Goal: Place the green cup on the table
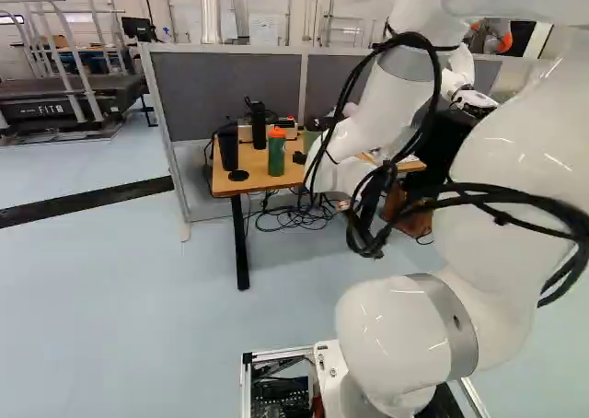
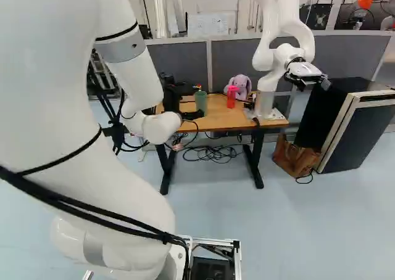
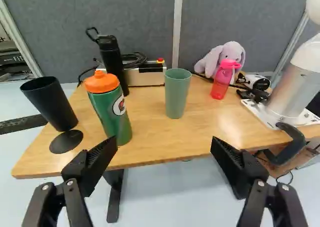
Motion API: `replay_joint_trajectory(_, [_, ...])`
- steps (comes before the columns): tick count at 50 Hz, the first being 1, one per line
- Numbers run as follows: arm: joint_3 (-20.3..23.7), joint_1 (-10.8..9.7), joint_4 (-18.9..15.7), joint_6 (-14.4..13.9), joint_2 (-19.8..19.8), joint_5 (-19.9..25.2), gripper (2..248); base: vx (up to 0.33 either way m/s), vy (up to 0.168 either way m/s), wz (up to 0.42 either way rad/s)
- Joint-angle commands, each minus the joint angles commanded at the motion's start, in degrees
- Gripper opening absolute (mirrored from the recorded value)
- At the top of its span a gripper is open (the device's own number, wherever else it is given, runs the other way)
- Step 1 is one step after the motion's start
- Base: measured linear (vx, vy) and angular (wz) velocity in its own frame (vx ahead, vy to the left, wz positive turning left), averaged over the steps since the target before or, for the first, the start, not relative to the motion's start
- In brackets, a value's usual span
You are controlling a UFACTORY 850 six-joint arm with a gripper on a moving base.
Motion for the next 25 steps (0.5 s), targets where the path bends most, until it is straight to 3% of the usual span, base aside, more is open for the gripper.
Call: replay_joint_trajectory(25, [8.62,-0.14,0.0,0.0,8.73,-0.75,247,0.0,0.0,0.0])
